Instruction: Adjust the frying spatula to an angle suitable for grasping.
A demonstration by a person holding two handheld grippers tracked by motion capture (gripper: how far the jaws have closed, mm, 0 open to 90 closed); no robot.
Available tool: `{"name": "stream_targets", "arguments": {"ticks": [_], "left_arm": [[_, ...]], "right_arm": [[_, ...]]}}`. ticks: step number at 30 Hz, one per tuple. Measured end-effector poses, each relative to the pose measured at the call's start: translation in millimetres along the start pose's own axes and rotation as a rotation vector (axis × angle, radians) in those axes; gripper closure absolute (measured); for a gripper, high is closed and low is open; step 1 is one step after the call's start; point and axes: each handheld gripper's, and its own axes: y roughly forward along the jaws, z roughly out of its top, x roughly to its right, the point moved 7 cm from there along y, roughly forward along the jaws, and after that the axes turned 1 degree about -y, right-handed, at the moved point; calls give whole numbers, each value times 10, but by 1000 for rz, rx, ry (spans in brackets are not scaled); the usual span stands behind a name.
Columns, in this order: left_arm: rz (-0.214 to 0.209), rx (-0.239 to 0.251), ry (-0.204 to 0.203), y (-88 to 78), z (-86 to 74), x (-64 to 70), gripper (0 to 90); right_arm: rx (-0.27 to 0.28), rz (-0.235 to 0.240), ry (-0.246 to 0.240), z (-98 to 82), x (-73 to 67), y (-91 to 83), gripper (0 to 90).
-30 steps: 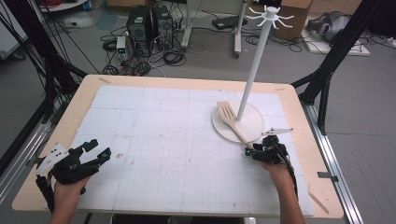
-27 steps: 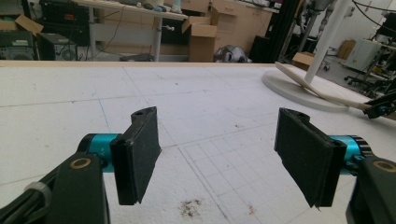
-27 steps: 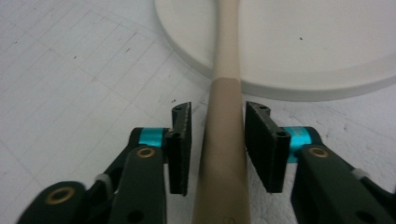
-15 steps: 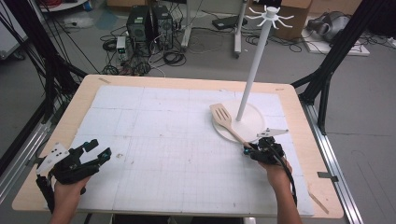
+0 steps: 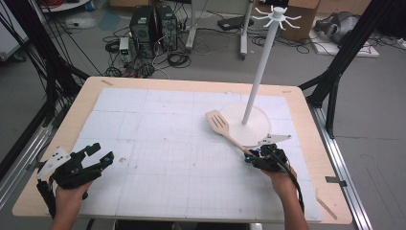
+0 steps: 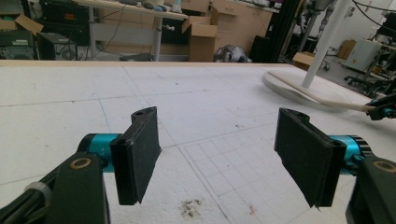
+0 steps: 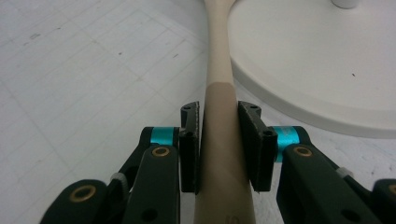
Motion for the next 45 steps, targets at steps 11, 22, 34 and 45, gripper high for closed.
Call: {"name": "stream_targets", "arguments": {"ticks": [11,22,34,45], "left_arm": [[0,0,2,-4,1,-3,312],[1,-2,4,-3,0,-5,312],[-2,-7,3,2,-5,0,313],[-4,-7,2,9,-7,-5,313]], "right_arm": [[-25,79,-97,16,-339,151,706],[-6,71,-48,60,-294,141,558],[-31,97,-34,456,-390,378,562],[-122,108,-53,614,-399,692,647]]}}
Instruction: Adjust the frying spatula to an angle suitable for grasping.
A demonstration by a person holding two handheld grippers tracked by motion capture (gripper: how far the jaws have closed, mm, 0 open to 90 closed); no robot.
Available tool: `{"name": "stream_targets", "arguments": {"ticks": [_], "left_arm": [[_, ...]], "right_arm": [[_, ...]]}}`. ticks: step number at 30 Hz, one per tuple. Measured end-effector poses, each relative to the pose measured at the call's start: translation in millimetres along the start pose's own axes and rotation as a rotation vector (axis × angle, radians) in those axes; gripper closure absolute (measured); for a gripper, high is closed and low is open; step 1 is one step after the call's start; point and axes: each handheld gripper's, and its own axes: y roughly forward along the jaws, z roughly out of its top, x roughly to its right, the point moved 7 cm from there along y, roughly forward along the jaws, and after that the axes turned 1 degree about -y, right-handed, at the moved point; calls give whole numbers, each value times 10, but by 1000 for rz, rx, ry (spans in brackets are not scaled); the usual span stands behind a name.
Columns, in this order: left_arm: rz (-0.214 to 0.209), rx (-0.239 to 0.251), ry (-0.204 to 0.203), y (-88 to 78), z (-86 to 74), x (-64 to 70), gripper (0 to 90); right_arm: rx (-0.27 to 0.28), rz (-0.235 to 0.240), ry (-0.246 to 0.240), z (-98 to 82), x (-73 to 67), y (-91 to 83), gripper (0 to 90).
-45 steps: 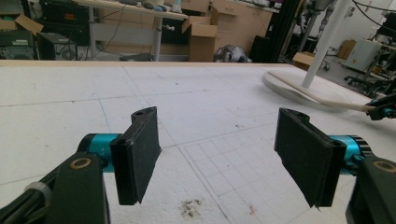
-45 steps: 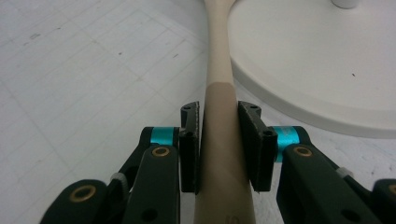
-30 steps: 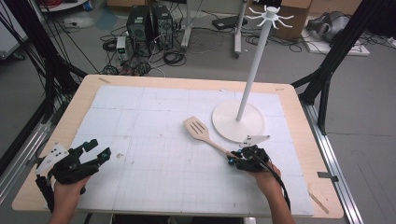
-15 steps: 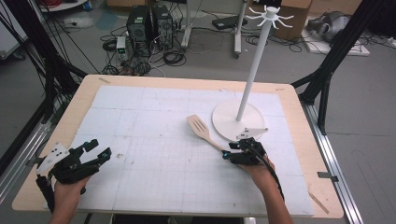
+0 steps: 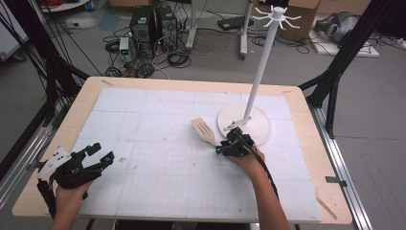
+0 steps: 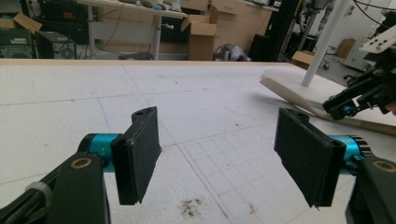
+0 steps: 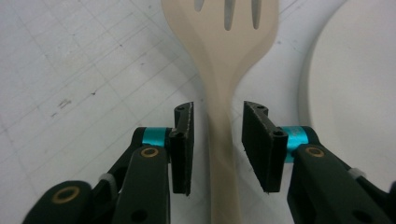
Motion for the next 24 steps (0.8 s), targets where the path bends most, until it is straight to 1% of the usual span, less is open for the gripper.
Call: {"name": "stream_targets", "arguments": {"ticks": [1,2,3,4,6,7,8,11,13,14,16,17,19,20,21,22,23,24], "left_arm": [[0,2,-1,0,1,1,313],[1,2,-3,-4,2,-1,313],[1,2,-3,-4,2,-1,313],[0,3,-4,-3,3,-2,313],[1,1,-3,0,1,-3,313],[-1,0,-1,2,0,-4,313],[-3,0,0,4,-1,-3,313],[-1,1,-2,2,0,-2,313],[1,2,-3,-2,2,-4,313],[3,1,-2,-2,2,-8,313],[2,0,-2,0,1,-8,313],[2,-2,-1,1,-1,-9,313],[2,-3,0,3,-2,-9,313],[2,-2,0,0,-1,-9,313],[2,-2,0,0,-1,-9,313],[2,-2,-1,-1,-1,-11,313],[2,-2,-1,-1,-1,-11,313],[2,-2,0,1,-1,-11,313]], "right_arm": [[-14,-2,-4,8,4,27,651],[-30,-8,-7,16,19,63,690],[-35,-12,-3,17,30,60,700],[-35,-2,0,16,36,59,703],[-33,1,4,16,38,60,708],[-38,1,-1,15,36,58,725],[-39,-2,-24,18,21,58,770],[-38,-9,-25,18,13,57,772],[-42,-9,-35,17,10,54,773],[-44,2,-38,15,-13,51,773],[-45,8,-52,19,-47,51,773],[-45,8,-52,19,-47,51,773],[-38,15,-67,35,-102,43,774],[-31,27,-84,53,-165,30,774],[-31,27,-84,53,-165,30,774],[-28,38,-102,64,-231,22,774],[-28,38,-102,64,-231,22,774],[-24,47,-119,76,-293,19,774]]}}
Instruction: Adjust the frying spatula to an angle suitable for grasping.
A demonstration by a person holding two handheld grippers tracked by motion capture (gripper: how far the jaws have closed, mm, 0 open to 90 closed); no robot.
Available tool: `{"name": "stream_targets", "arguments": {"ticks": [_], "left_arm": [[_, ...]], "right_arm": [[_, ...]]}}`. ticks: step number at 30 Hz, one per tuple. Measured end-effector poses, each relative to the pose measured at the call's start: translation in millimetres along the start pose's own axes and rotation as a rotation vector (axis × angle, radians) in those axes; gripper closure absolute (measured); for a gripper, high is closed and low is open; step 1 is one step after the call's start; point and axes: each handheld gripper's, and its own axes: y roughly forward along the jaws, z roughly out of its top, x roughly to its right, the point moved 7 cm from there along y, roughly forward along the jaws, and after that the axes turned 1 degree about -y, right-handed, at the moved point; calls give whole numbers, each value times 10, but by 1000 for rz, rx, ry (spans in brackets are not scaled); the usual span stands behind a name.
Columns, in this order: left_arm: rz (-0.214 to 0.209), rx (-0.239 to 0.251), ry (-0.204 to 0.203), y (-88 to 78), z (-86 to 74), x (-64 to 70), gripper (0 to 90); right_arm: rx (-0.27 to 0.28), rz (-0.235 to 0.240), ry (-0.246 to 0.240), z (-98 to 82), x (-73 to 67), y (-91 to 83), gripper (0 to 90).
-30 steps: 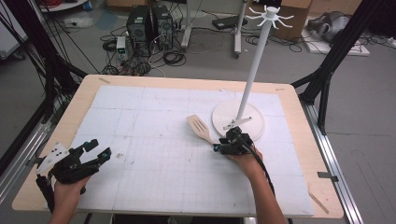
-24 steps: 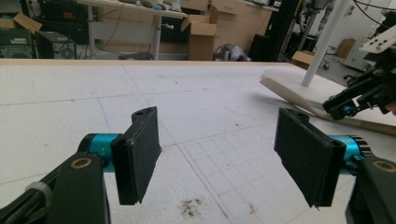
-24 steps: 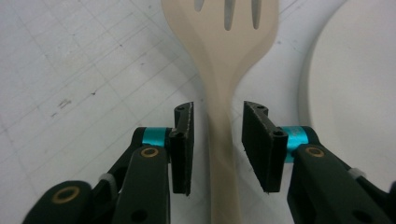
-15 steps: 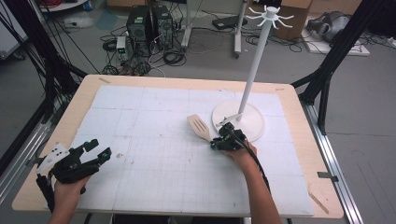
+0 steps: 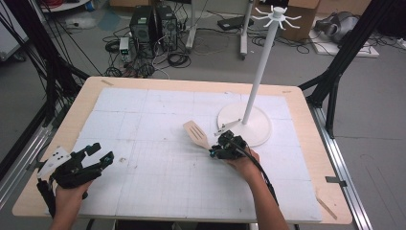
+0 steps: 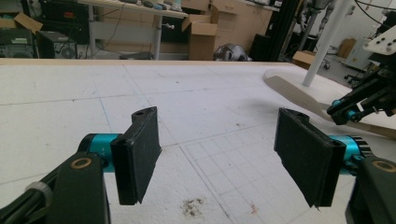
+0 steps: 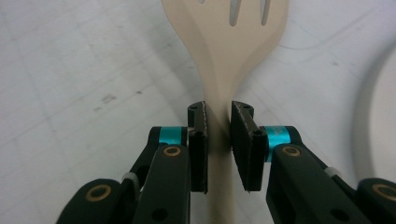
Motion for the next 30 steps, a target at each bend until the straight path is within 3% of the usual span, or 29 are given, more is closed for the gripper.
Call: {"name": "stream_targets", "arguments": {"ticks": [1,6,7,8,9,10,13,16,24,30], "left_arm": [[0,0,0,0,0,0,313],[2,0,1,-2,1,-6,313],[2,0,1,-2,1,-6,313],[3,1,-2,-4,2,-6,313],[3,1,-2,-4,2,-6,313],[3,1,-1,-6,3,-9,313],[4,3,-3,-9,4,-13,313],[9,7,-5,-19,9,-33,313],[22,21,-25,-58,23,-96,314],[23,22,-30,-62,25,-105,313]], "right_arm": [[0,0,0,0,0,0,774],[16,55,-70,108,-307,45,775],[16,55,-70,108,-307,45,775],[13,76,-100,145,-420,85,775],[13,76,-100,145,-420,85,775],[11,97,-140,192,-551,138,775],[3,117,-164,226,-660,173,775],[-8,158,-222,308,-892,261,775],[-21,216,-294,403,-1195,372,775],[-27,236,-340,440,-1337,415,775]]}}
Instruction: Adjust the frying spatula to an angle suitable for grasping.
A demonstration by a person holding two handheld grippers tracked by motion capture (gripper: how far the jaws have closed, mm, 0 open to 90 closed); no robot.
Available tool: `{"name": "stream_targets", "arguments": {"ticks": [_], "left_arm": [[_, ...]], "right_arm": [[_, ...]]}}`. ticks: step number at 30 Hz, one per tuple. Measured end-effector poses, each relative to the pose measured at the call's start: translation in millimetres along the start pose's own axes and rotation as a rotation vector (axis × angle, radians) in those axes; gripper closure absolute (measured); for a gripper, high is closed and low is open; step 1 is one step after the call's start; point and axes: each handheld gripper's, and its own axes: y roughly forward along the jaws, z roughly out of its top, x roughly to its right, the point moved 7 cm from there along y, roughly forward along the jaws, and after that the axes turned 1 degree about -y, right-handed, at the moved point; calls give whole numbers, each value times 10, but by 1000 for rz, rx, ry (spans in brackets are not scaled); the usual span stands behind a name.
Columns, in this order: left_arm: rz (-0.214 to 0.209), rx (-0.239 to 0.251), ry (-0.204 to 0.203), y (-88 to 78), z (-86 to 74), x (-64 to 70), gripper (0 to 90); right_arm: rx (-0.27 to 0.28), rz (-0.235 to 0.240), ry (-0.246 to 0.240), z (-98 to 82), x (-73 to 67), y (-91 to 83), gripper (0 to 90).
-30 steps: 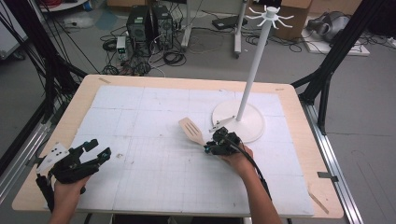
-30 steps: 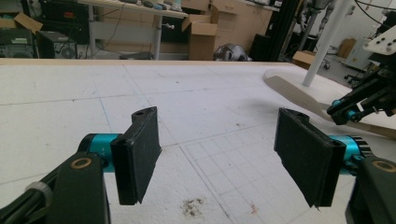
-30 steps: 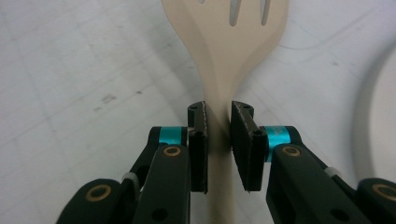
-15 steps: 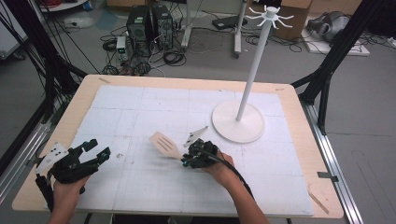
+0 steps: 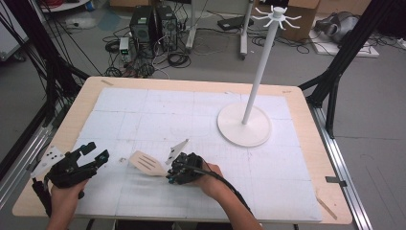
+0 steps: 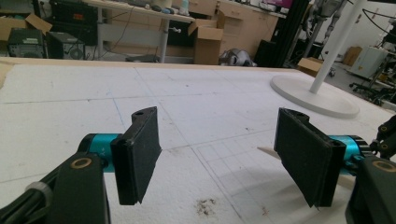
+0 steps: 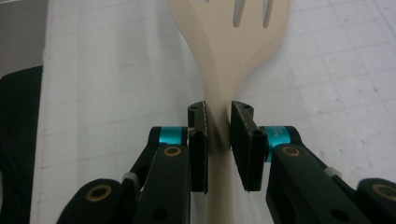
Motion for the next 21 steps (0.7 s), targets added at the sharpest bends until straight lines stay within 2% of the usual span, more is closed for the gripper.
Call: {"name": "stream_targets", "arguments": {"ticks": [3,4,7,8,11,15,16,17,18,19,20,21], "left_arm": [[-2,-2,1,-1,-1,2,313],[-3,-6,2,-1,-4,2,313],[-6,-7,2,3,-6,7,313],[-13,-9,1,4,-8,14,317],[-22,-14,4,4,-12,21,331],[-46,-21,3,11,-15,52,370],[-65,-26,9,10,-13,71,399],[-65,-26,9,10,-13,71,413],[-77,-29,12,7,-11,86,442],[-90,-33,19,5,-9,104,442],[-112,-39,22,7,-14,134,470],[-125,-45,25,9,-20,155,510]], "right_arm": [[-1,5,-24,43,-49,43,776],[-11,5,-51,72,-96,71,776],[-17,8,-79,90,-130,99,776],[-32,5,-105,100,-159,139,776],[-39,-1,-125,104,-166,159,776],[-31,0,-100,106,-161,140,748],[12,-10,-61,132,-140,59,634],[12,-10,-61,132,-140,59,634],[72,-34,-30,137,-108,-61,620],[72,-34,-30,137,-108,-61,620],[101,-53,-9,120,-86,-143,606],[133,-92,18,75,-44,-251,595]]}}
